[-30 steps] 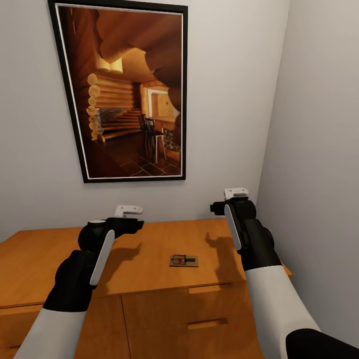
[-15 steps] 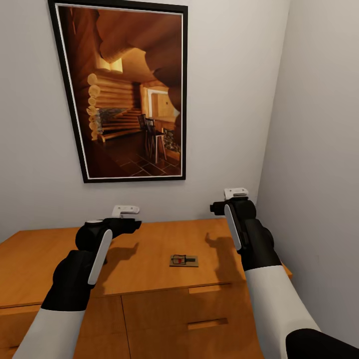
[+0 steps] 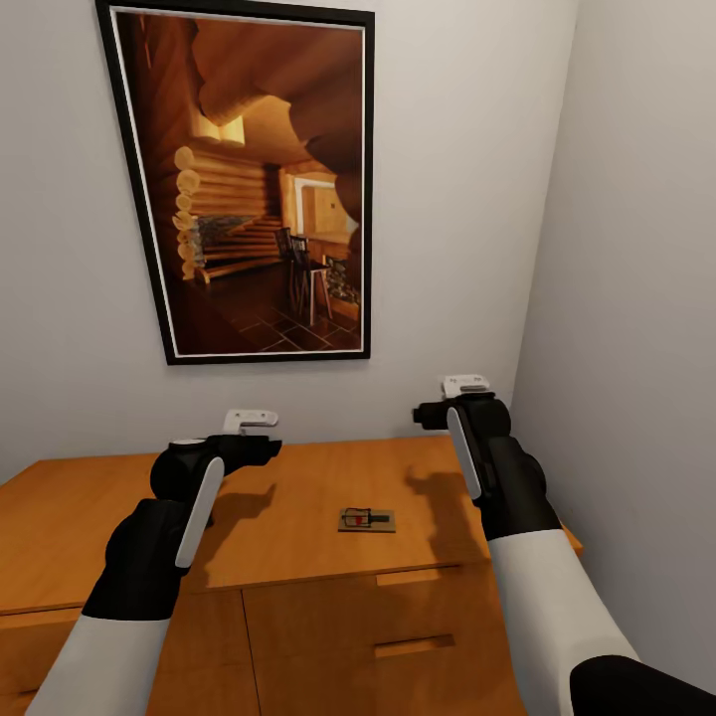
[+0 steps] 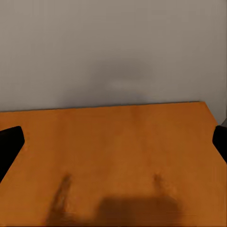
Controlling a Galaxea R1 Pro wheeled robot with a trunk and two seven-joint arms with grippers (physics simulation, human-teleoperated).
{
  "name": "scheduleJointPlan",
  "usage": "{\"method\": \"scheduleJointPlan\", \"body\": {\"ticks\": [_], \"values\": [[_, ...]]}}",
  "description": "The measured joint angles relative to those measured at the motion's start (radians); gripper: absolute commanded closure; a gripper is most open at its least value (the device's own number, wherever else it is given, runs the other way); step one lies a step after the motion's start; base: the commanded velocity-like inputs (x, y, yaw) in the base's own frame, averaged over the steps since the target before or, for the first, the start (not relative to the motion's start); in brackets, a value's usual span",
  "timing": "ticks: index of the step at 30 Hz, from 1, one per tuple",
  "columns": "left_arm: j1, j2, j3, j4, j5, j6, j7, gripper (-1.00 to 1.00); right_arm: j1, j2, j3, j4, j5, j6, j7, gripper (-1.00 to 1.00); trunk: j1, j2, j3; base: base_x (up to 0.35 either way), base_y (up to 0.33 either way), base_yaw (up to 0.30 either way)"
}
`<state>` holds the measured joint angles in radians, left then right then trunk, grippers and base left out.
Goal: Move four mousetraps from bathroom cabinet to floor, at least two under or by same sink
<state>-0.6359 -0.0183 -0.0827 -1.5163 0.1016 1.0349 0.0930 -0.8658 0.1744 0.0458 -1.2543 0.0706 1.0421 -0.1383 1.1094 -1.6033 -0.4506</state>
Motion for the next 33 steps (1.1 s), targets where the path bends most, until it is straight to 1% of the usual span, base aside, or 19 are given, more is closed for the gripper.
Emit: {"method": "scheduleJointPlan", "body": {"ticks": [5, 7, 9, 11, 12, 16, 19, 22, 28, 33], "values": [[0.000, 0.000, 0.000, 0.000, 0.000, 0.001, 0.000, -1.00, 0.000, 0.000, 0.006, -0.009, -0.009, 0.000, 0.102, -1.00, 0.000, 0.000, 0.000, 0.000, 0.000, 0.000], [0.000, 0.001, 0.000, 0.000, 0.000, 0.001, 0.000, -1.00, 0.000, 0.000, 0.017, -0.012, -0.010, 0.001, 0.137, -1.00, 0.000, 0.000, 0.000, 0.000, 0.000, 0.000], [0.000, 0.001, 0.000, 0.000, 0.000, 0.001, 0.000, -1.00, 0.000, 0.000, 0.039, -0.013, -0.012, 0.001, 0.163, -1.00, 0.000, 0.000, 0.000, 0.000, 0.000, 0.000], [0.000, 0.001, 0.000, 0.000, 0.000, 0.001, 0.000, -1.00, 0.000, 0.000, 0.070, -0.015, -0.013, 0.001, 0.180, -1.00, 0.000, 0.000, 0.000, 0.000, 0.000, 0.000], [0.000, 0.001, 0.000, 0.000, 0.000, 0.001, 0.000, -1.00, 0.000, 0.000, 0.070, -0.015, -0.011, 0.001, 0.180, -1.00, 0.000, 0.000, 0.000, 0.000, 0.000, 0.000], [0.000, 0.000, 0.000, 0.000, 0.000, 0.001, 0.000, -1.00, 0.000, 0.000, 0.139, -0.022, -0.015, 0.001, 0.202, -1.00, 0.000, 0.000, 0.000, 0.000, 0.000, 0.000], [0.000, 0.000, 0.000, 0.000, 0.000, 0.001, 0.000, -1.00, 0.000, -0.023, 0.183, -0.039, -0.015, 0.001, 0.222, -1.00, 0.000, 0.000, 0.000, 0.000, 0.000, 0.000], [0.000, 0.000, -0.001, 0.000, 0.000, 0.001, 0.000, -1.00, 0.000, -0.040, 0.213, -0.064, -0.018, 0.001, 0.254, -1.00, 0.000, 0.000, 0.000, 0.000, 0.000, 0.000], [0.000, 0.000, -0.001, 0.000, 0.000, 0.001, 0.000, -1.00, 0.000, -0.053, 0.235, -0.100, -0.028, 0.001, 0.308, -1.00, 0.000, 0.000, 0.000, 0.000, 0.000, 0.000], [0.000, -0.001, -0.002, -0.001, -0.001, 0.002, 0.001, -1.00, 0.000, -0.057, 0.241, -0.115, -0.033, 0.001, 0.329, -1.00, 0.000, 0.000, 0.000, -0.013, 0.000, 0.000]]}}
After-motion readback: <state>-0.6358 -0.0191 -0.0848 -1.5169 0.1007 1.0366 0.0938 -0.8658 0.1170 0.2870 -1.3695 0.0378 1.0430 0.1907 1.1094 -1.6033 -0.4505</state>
